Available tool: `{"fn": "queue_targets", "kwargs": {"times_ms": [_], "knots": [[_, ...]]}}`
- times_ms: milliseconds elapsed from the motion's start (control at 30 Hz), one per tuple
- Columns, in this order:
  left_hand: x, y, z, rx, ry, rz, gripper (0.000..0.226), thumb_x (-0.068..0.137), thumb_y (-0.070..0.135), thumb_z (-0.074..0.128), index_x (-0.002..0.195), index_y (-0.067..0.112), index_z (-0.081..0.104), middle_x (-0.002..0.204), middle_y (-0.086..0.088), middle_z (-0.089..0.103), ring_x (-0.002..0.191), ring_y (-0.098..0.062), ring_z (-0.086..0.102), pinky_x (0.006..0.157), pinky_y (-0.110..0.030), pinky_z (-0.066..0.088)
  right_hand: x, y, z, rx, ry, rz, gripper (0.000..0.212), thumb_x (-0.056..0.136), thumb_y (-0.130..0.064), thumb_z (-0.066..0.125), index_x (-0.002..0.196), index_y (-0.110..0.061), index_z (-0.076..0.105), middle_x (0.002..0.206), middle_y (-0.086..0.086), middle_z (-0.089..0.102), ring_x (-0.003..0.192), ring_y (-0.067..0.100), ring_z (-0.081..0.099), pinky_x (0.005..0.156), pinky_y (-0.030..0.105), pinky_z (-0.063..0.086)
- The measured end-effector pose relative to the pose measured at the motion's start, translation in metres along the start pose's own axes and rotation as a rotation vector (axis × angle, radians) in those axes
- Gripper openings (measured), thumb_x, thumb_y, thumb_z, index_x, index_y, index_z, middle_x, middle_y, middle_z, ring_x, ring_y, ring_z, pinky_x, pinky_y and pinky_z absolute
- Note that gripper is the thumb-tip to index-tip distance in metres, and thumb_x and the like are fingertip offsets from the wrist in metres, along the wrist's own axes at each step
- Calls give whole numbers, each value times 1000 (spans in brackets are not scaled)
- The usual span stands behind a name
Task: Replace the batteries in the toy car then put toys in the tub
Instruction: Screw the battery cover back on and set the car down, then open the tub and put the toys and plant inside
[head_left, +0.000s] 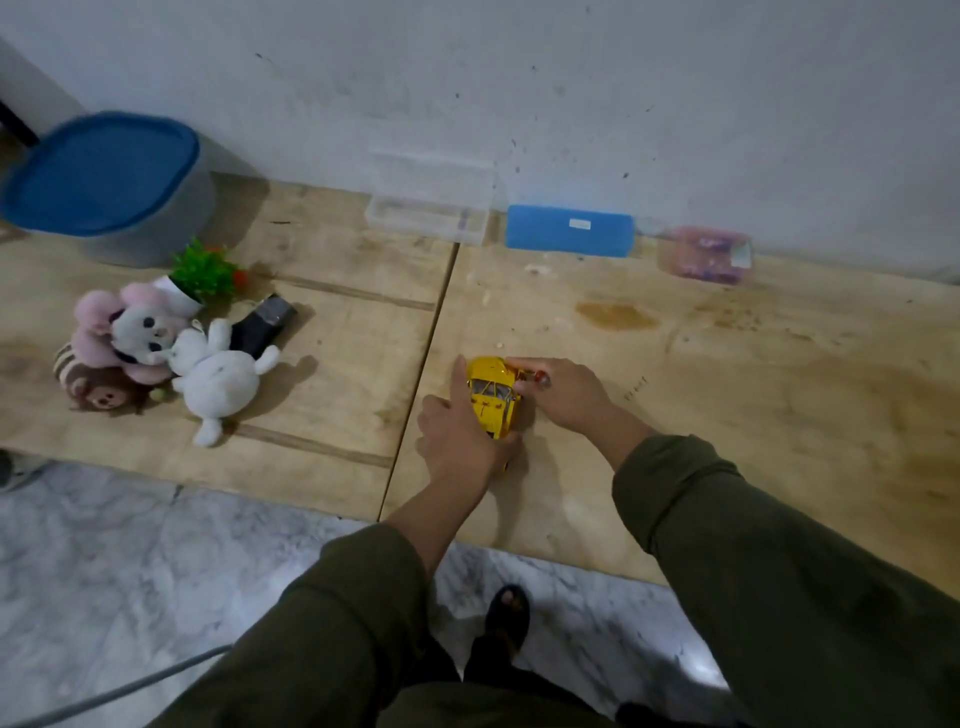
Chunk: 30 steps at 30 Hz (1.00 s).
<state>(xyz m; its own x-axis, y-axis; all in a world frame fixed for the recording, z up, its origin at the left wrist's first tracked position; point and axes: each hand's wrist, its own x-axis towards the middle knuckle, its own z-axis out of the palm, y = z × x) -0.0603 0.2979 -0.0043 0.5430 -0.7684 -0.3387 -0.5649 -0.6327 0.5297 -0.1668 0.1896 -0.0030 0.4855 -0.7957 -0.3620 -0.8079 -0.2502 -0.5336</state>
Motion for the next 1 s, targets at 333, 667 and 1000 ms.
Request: {"fn": "queue_targets", "kwargs": {"times_ms": [333,667,1000], "knots": [[46,6,-46,112,-271,-14,127,54,69,76,152,28,5,151,-11,21,136,-35,23,106,-50,31,36,-43,-37,-140,-106,26,71,85,-63,46,144,-27,29,143,7,47,127,30,46,100,39,40],[225,-16,-190,290,29,249,113,68,49,78,150,35,0,155,-5,8,142,-29,8,114,-50,24,162,-146,-30,-448,140,-167,63,90,-63,30,145,-35,17,132,13,38,121,31,37,101,46,33],[357,-18,-211,460,10,682,109,75,50,72,150,33,-5,154,-6,-1,144,-27,-1,115,-42,19,273,-171,10,-451,191,-134,64,85,-63,11,139,-33,25,130,4,37,119,23,37,105,40,33]]}}
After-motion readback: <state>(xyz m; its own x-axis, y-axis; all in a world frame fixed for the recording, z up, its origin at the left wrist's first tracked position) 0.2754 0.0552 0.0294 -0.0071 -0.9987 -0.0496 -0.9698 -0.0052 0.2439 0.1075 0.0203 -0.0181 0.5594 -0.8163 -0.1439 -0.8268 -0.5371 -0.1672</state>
